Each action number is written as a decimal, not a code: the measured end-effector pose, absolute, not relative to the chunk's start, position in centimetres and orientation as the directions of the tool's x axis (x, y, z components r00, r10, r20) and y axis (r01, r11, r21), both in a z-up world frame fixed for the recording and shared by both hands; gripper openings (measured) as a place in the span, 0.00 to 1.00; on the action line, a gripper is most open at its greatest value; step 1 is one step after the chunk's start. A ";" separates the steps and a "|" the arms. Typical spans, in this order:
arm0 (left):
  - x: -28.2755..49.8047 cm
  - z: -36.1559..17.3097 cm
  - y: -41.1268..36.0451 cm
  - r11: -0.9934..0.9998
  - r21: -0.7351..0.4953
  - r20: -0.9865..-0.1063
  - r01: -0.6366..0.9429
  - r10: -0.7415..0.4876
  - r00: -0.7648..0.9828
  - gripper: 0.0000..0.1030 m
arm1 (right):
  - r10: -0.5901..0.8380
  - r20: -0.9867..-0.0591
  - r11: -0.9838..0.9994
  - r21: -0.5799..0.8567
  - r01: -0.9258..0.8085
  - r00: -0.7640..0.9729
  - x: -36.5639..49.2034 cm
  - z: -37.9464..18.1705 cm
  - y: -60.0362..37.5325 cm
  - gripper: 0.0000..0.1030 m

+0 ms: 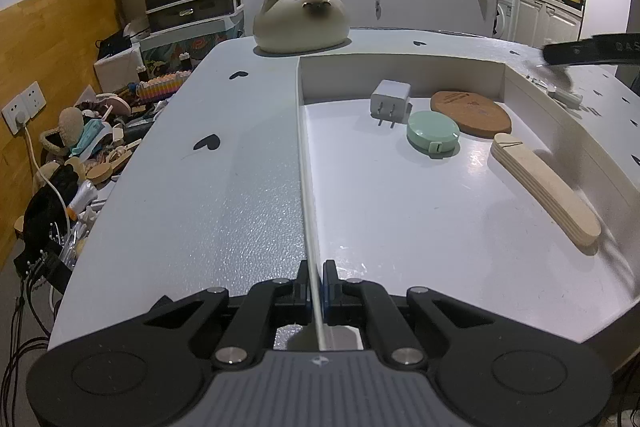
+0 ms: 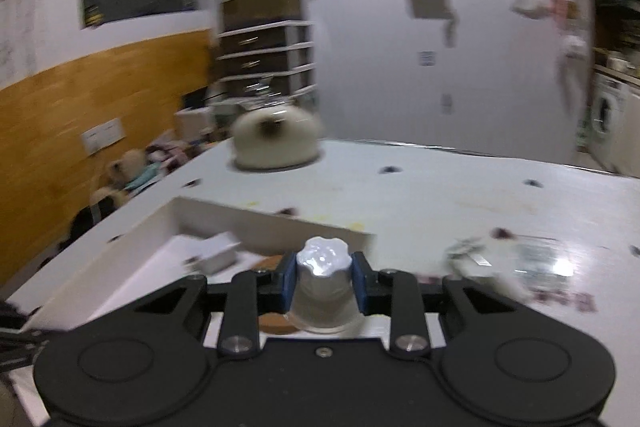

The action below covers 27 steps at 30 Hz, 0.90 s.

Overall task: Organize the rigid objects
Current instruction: 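Carry the white knob into the tray beside the plug and release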

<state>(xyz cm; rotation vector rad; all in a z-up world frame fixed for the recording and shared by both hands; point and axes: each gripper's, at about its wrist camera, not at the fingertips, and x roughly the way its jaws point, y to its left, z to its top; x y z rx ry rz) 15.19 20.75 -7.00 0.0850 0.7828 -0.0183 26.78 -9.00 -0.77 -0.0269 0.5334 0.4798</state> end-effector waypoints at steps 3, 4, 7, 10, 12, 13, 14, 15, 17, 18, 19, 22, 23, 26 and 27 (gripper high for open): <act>15.1 -7.0 20.8 0.996 0.068 -0.704 0.050 0.013 0.710 0.04 | 0.490 -0.516 0.851 0.108 -0.515 0.702 26.7 -0.8 -6.5 0.29; 15.1 -7.0 20.8 0.996 0.068 -0.703 0.050 0.012 0.711 0.04 | 0.511 -0.524 0.835 0.115 -0.538 0.681 26.8 -0.8 -5.6 0.29; 15.1 -7.0 20.8 0.996 0.067 -0.703 0.050 0.011 0.711 0.04 | 0.559 -0.546 0.794 0.136 -0.592 0.625 26.8 -0.9 -3.2 0.29; 15.1 -7.0 20.8 0.996 0.068 -0.703 0.050 0.012 0.711 0.04 | 0.583 -0.570 0.765 0.143 -0.628 0.579 26.8 -1.4 -0.7 0.29; 15.1 -7.0 20.8 0.996 0.070 -0.703 0.052 0.013 0.711 0.04 | 0.583 -0.601 0.753 0.149 -0.641 0.547 27.1 -1.9 1.0 0.29; 15.1 -7.0 20.8 0.996 0.070 -0.704 0.051 0.013 0.710 0.04 | 0.582 -0.614 0.750 0.152 -0.644 0.533 27.2 -2.3 1.6 0.29; 15.1 -7.0 20.8 0.996 0.069 -0.704 0.050 0.013 0.710 0.04 | 0.583 -0.627 0.745 0.157 -0.649 0.517 27.3 -2.7 2.3 0.29; 15.1 -7.0 20.8 0.996 0.068 -0.703 0.049 0.013 0.711 0.04 | 0.583 -0.637 0.740 0.162 -0.652 0.504 27.4 -3.0 2.9 0.29; 15.1 -7.0 20.8 0.997 0.066 -0.703 0.049 0.012 0.712 0.04 | 0.580 -0.656 0.736 0.168 -0.656 0.483 27.8 -3.7 4.3 0.29; 15.1 -7.0 20.8 0.997 0.066 -0.702 0.049 0.012 0.712 0.04 | 0.579 -0.661 0.735 0.170 -0.657 0.476 27.9 -4.0 4.7 0.29; 15.1 -7.0 20.8 0.997 0.066 -0.702 0.049 0.011 0.713 0.04 | 0.578 -0.667 0.734 0.173 -0.656 0.471 28.1 -4.2 5.2 0.29; 15.1 -7.0 20.8 0.997 0.067 -0.698 0.049 0.011 0.716 0.04 | 0.571 -0.673 0.739 0.173 -0.651 0.469 28.6 -4.7 6.6 0.29; 15.0 -7.1 20.8 0.997 0.066 -0.697 0.049 0.011 0.717 0.04 | 0.568 -0.674 0.741 0.170 -0.649 0.473 28.7 -4.8 6.9 0.29; 15.0 -7.1 20.8 0.997 0.063 -0.695 0.050 0.008 0.719 0.04 | 0.558 -0.671 0.748 0.152 -0.646 0.488 29.1 -4.9 7.9 0.29; 15.0 -7.1 20.8 0.997 0.061 -0.695 0.050 0.007 0.719 0.04 | 0.555 -0.671 0.749 0.146 -0.646 0.492 29.3 -5.0 8.1 0.29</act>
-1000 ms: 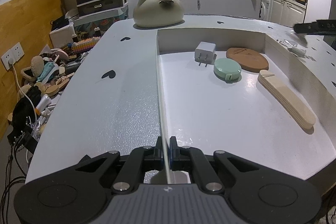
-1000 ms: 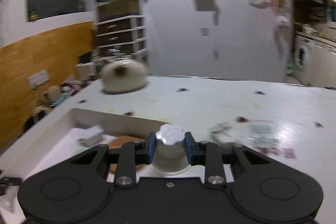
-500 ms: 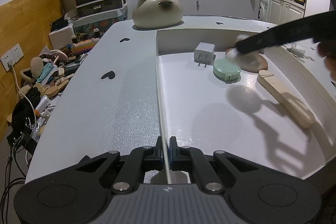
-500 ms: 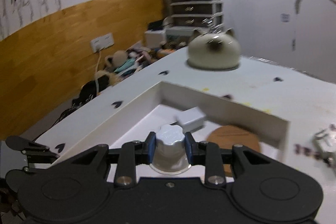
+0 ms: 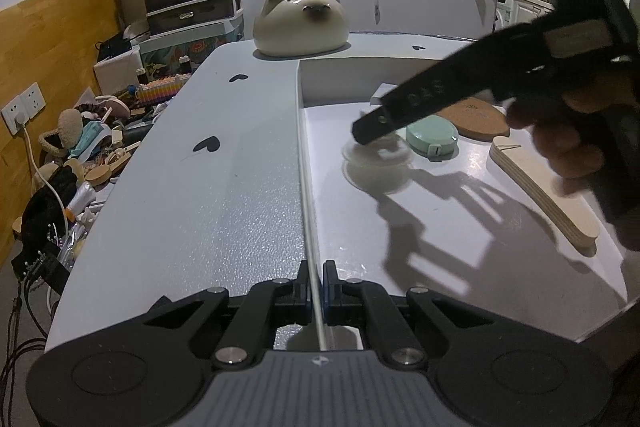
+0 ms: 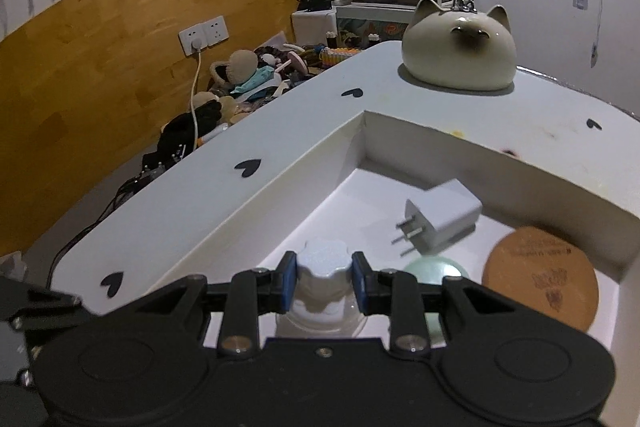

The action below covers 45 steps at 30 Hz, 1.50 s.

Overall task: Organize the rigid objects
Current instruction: 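Carry the white knob into the tray beside the plug and release, then withdraw the right gripper from the tray toward the pink wooden piece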

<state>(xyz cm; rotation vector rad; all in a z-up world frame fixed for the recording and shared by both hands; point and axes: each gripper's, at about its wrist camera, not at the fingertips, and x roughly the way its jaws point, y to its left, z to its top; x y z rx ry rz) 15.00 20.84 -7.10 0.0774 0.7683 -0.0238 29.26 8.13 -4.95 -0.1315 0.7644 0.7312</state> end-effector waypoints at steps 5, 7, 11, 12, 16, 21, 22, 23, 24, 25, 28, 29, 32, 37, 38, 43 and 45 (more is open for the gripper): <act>14.9 -7.2 20.8 0.997 0.060 -0.692 0.048 0.007 0.722 0.04 | 0.544 -0.671 0.754 0.128 -0.644 0.504 30.1 -5.3 9.2 0.29; 15.0 -7.2 20.9 0.997 0.056 -0.691 0.047 0.005 0.723 0.04 | 0.537 -0.679 0.758 0.128 -0.639 0.501 30.4 -5.6 9.4 0.29; 14.9 -7.2 20.9 0.997 0.054 -0.690 0.048 0.002 0.724 0.04 | 0.555 -0.675 0.748 0.150 -0.646 0.486 30.2 -5.9 9.2 0.48; 14.9 -7.2 21.0 0.997 0.053 -0.690 0.047 0.002 0.724 0.04 | 0.556 -0.674 0.747 0.148 -0.649 0.486 30.1 -5.8 9.1 0.50; 15.0 -7.3 21.0 0.998 0.048 -0.688 0.045 0.001 0.726 0.03 | 0.558 -0.670 0.743 0.141 -0.654 0.489 29.5 -5.6 8.7 0.63; 14.9 -7.3 21.0 0.998 0.047 -0.688 0.044 0.000 0.726 0.03 | 0.535 -0.682 0.749 0.110 -0.654 0.498 28.6 -5.3 8.0 0.71; 14.9 -7.3 21.0 0.998 0.047 -0.688 0.044 0.001 0.726 0.03 | 0.531 -0.683 0.752 0.107 -0.650 0.501 28.4 -5.2 7.8 0.73; 14.9 -7.3 21.0 0.998 0.047 -0.688 0.043 0.001 0.726 0.03 | 0.529 -0.682 0.754 0.105 -0.648 0.505 28.3 -5.1 7.5 0.74; 14.9 -7.3 21.0 0.998 0.048 -0.688 0.042 0.002 0.726 0.03 | 0.528 -0.681 0.757 0.105 -0.645 0.508 28.1 -5.0 7.2 0.75; 14.9 -7.3 21.0 0.998 0.047 -0.687 0.041 0.003 0.726 0.03 | 0.527 -0.679 0.759 0.105 -0.642 0.512 27.9 -4.8 6.9 0.77; 14.9 -7.3 21.0 0.998 0.047 -0.686 0.038 0.004 0.727 0.03 | 0.517 -0.669 0.772 0.095 -0.629 0.534 27.3 -4.3 5.9 0.82; 14.8 -7.3 21.0 0.998 0.047 -0.686 0.037 0.005 0.728 0.03 | 0.516 -0.665 0.776 0.094 -0.624 0.541 27.1 -4.1 5.5 0.84; 14.8 -7.3 21.0 0.998 0.047 -0.685 0.037 0.006 0.728 0.03 | 0.514 -0.647 0.789 0.099 -0.607 0.563 26.6 -3.6 4.3 0.89; 14.8 -7.3 21.0 0.998 0.047 -0.684 0.034 0.008 0.729 0.03 | 0.485 -0.596 0.828 0.078 -0.555 0.640 25.6 -2.7 1.8 1.00; 14.8 -7.3 21.0 0.998 0.047 -0.684 0.034 0.008 0.729 0.03 | 0.487 -0.594 0.832 0.093 -0.547 0.640 25.6 -2.6 1.2 1.00; 14.7 -7.2 21.0 0.999 0.046 -0.683 0.028 0.010 0.731 0.03 | 0.476 -0.569 0.855 0.122 -0.504 0.670 25.2 -2.0 -1.7 1.00; 14.7 -7.2 21.0 0.999 0.046 -0.681 0.024 0.014 0.732 0.03 | 0.450 -0.556 0.871 0.102 -0.480 0.699 25.0 -1.8 -2.8 1.00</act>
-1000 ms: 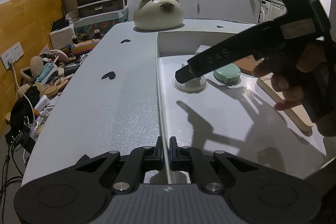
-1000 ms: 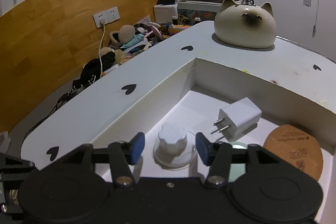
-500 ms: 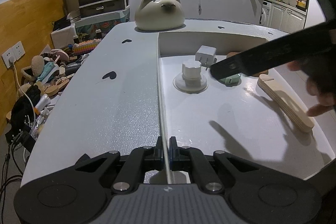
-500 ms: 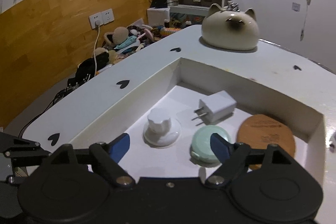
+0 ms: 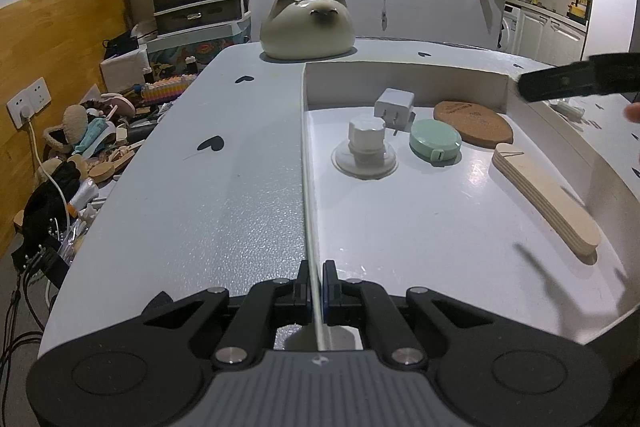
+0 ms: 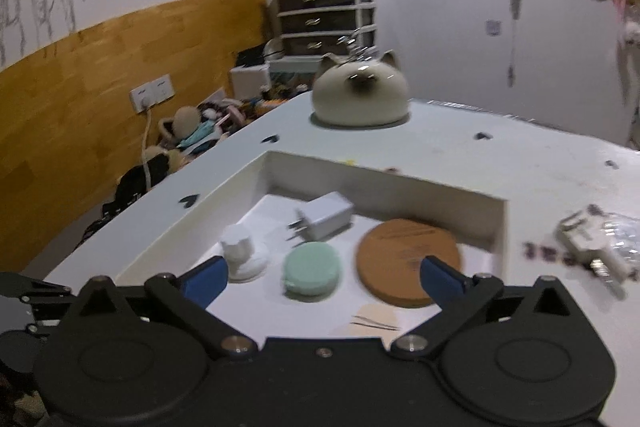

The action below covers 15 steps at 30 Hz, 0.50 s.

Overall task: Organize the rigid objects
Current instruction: 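Withdraw the right gripper from the tray toward the pink wooden piece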

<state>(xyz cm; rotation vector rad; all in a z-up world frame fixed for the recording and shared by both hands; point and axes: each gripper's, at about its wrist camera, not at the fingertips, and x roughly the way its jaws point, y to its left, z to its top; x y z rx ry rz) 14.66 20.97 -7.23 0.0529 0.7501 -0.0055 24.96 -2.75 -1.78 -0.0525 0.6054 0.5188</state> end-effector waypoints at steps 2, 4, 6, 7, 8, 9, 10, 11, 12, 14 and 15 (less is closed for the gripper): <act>14.6 -7.2 20.9 0.999 0.045 -0.681 0.020 0.016 0.732 0.03 | 0.431 -0.545 0.884 0.092 -0.459 0.720 24.8 -1.5 -3.9 1.00; 14.6 -7.2 20.9 0.999 0.045 -0.680 0.017 0.018 0.733 0.03 | 0.418 -0.533 0.893 0.091 -0.441 0.735 24.6 -1.2 -5.3 1.00; 14.6 -7.2 20.9 0.999 0.048 -0.681 0.015 0.022 0.732 0.03 | 0.402 -0.524 0.902 0.088 -0.422 0.751 24.4 -0.9 -6.8 1.00; 14.7 -7.2 20.8 0.999 0.051 -0.681 0.014 0.024 0.732 0.03 | 0.392 -0.521 0.908 0.084 -0.411 0.758 24.3 -0.8 -7.7 1.00; 14.7 -7.2 20.7 0.998 0.055 -0.681 0.014 0.028 0.732 0.03 | 0.380 -0.519 0.913 0.080 -0.399 0.765 24.2 -0.8 -8.5 1.00; 14.7 -7.2 20.6 0.998 0.061 -0.681 0.014 0.031 0.732 0.03 | 0.366 -0.517 0.920 0.076 -0.384 0.774 24.0 -0.8 -9.4 1.00; 14.7 -7.2 20.5 0.998 0.063 -0.681 0.013 0.034 0.732 0.03 | 0.351 -0.515 0.927 0.073 -0.368 0.782 23.8 -0.8 -10.3 1.00; 14.7 -7.3 20.5 0.998 0.064 -0.681 0.011 0.036 0.731 0.03 | 0.335 -0.514 0.934 0.072 -0.349 0.790 23.7 -0.8 -11.3 1.00; 14.7 -7.3 20.5 0.998 0.065 -0.681 0.009 0.038 0.731 0.03 | 0.321 -0.513 0.940 0.073 -0.332 0.796 23.6 -0.9 -12.3 1.00; 14.7 -7.2 20.4 0.998 0.070 -0.682 0.006 0.043 0.730 0.03 | 0.300 -0.508 0.950 0.082 -0.301 0.808 23.2 -1.1 -14.5 1.00; 14.7 -7.2 20.4 0.997 0.071 -0.682 0.005 0.045 0.730 0.03 | 0.287 -0.504 0.955 0.085 -0.284 0.814 23.0 -1.3 -15.7 1.00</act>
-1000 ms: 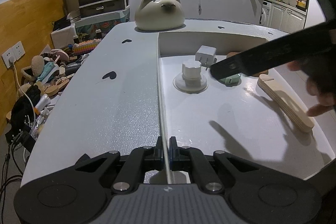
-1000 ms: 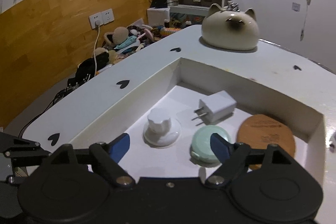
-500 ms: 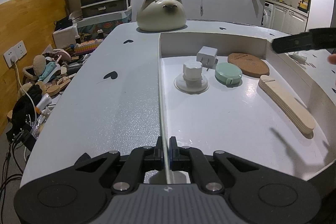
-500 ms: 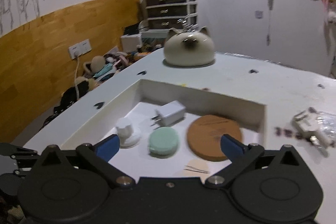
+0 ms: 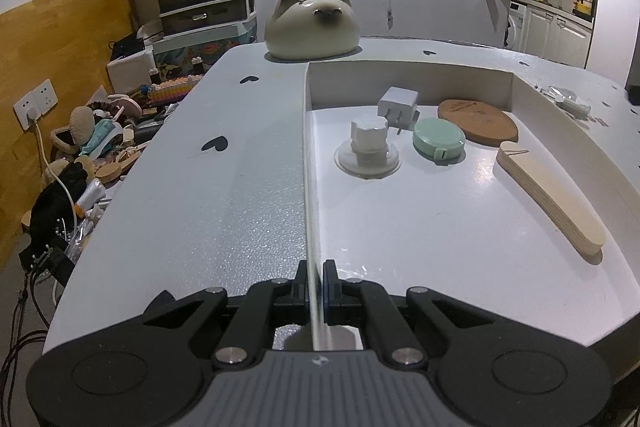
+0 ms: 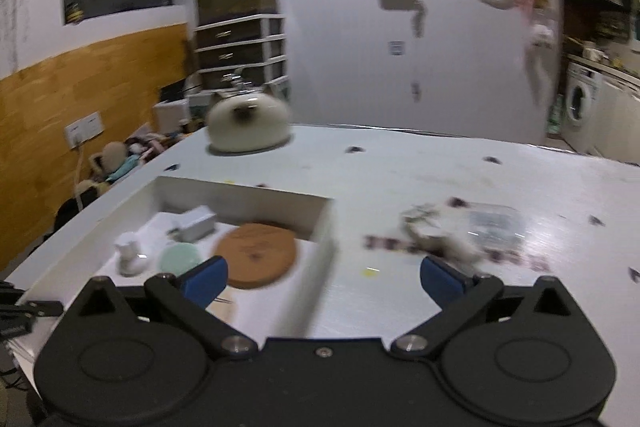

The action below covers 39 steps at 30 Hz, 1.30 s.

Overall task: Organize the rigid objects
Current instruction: 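Withdraw the right gripper from the tray toward the pink wooden piece, then grasp the pink wooden piece with the right gripper and lift it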

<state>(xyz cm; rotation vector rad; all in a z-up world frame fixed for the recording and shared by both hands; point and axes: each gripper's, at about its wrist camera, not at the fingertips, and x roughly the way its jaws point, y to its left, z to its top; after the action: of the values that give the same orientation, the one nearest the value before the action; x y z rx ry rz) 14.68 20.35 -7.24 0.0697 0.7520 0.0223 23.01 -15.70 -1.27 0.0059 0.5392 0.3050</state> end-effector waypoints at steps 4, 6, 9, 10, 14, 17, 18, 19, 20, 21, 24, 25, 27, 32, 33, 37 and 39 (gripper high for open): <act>14.7 -7.3 20.2 0.997 0.080 -0.681 0.004 0.052 0.730 0.04 | 0.212 -0.493 0.976 0.058 -0.211 0.844 22.0 -1.9 -19.8 1.00; 14.7 -7.3 20.2 0.996 0.086 -0.682 0.006 0.055 0.729 0.04 | 0.184 -0.497 0.982 0.054 -0.181 0.848 21.5 -2.3 -21.9 1.00; 14.8 -7.2 20.2 0.996 0.085 -0.686 0.009 0.052 0.726 0.04 | 0.158 -0.510 0.987 0.062 -0.147 0.846 20.8 -3.0 -24.6 1.00; 14.8 -7.2 20.3 0.996 0.084 -0.686 0.009 0.051 0.726 0.04 | 0.151 -0.508 0.988 0.066 -0.137 0.848 20.4 -3.4 -25.4 1.00; 14.6 -7.3 20.3 0.996 0.082 -0.681 0.014 0.046 0.731 0.04 | 0.147 -0.508 0.989 0.092 -0.116 0.848 19.5 -5.0 -28.0 1.00; 14.6 -7.3 20.2 0.996 0.089 -0.678 0.012 0.052 0.733 0.04 | 0.160 -0.525 0.986 0.120 -0.114 0.836 19.3 -6.7 -29.5 1.00; 14.6 -7.3 20.1 0.996 0.092 -0.678 0.010 0.055 0.733 0.04 | 0.165 -0.529 0.985 0.126 -0.116 0.832 19.2 -7.1 -29.9 1.00; 14.6 -7.3 20.1 0.996 0.094 -0.678 0.008 0.058 0.733 0.04 | 0.174 -0.535 0.984 0.133 -0.121 0.827 19.3 -7.7 -30.2 1.00; 14.6 -7.3 20.1 0.996 0.093 -0.677 0.007 0.058 0.733 0.04 | 0.183 -0.542 0.982 0.141 -0.126 0.820 19.3 -8.3 -30.5 1.00; 14.6 -7.3 20.1 0.996 0.090 -0.677 0.006 0.057 0.734 0.04 | 0.193 -0.548 0.980 0.146 -0.134 0.814 19.3 -8.7 -30.6 1.00; 14.6 -7.3 20.2 0.996 0.087 -0.676 0.003 0.057 0.734 0.04 | 0.240 -0.559 0.970 0.169 -0.174 0.793 19.4 -9.9 -30.8 1.00; 14.6 -7.3 20.1 0.996 0.091 -0.677 0.001 0.061 0.733 0.04 | 0.250 -0.564 0.968 0.175 -0.182 0.787 19.3 -10.2 -30.8 0.98; 14.6 -7.3 20.1 0.996 0.088 -0.678 -0.007 0.065 0.732 0.04 | 0.264 -0.557 0.964 0.172 -0.202 0.787 18.9 -10.4 -30.5 0.96; 14.6 -7.3 20.0 0.996 0.082 -0.676 -0.020 0.070 0.733 0.04 | 0.366 -0.550 0.930 0.209 -0.301 0.751 17.1 -10.1 -29.1 0.84; 14.6 -7.3 20.1 0.997 0.078 -0.676 -0.020 0.068 0.734 0.04 | 0.379 -0.552 0.925 0.201 -0.323 0.743 16.6 -10.1 -28.6 0.82; 14.6 -7.3 20.3 0.998 0.067 -0.678 -0.019 0.060 0.733 0.04 | 0.446 -0.560 0.892 0.208 -0.402 0.698 14.9 -9.7 -27.0 0.77; 14.6 -7.3 20.2 0.998 0.067 -0.677 -0.023 0.062 0.734 0.04 | 0.435 -0.561 0.897 0.199 -0.395 0.705 14.6 -9.5 -26.4 0.76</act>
<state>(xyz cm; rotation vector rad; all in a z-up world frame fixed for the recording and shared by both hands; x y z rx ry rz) 14.62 20.24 -7.31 0.0551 0.7458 0.0467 14.56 -26.43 -9.53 0.0660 0.6398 0.4618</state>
